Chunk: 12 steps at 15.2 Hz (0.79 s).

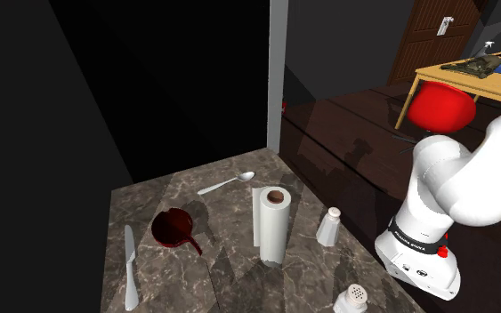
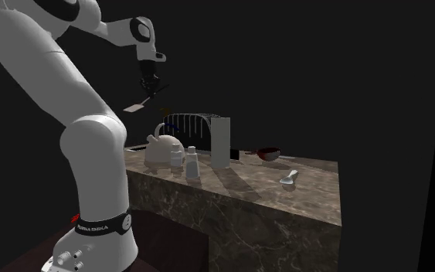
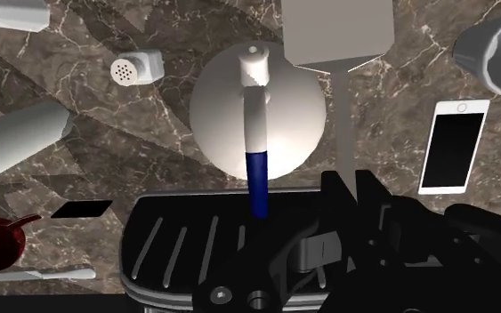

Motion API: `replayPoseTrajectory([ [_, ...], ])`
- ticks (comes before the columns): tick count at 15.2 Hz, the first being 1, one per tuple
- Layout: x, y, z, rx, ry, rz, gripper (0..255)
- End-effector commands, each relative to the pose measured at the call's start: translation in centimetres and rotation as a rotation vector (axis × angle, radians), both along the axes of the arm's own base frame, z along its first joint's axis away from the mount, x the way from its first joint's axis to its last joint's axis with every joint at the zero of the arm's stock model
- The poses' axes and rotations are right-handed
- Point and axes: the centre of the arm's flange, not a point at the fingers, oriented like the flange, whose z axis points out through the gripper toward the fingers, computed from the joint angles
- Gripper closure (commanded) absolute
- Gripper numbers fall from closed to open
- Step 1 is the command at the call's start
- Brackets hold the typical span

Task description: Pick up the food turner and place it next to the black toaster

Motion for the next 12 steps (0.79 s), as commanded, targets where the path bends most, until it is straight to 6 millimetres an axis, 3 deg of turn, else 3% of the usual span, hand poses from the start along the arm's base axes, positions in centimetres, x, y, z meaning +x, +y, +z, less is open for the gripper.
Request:
replayPoseTrajectory([
  [1,-2.7,1.3,-0.2,0.001,0.002,-0.001,255],
  [9,-12.4,6.4,-0.2,0.001,0.002,-0.001,255],
  [12,-12.4,6.4,-1.7,0.001,0.002,-0.001,255],
])
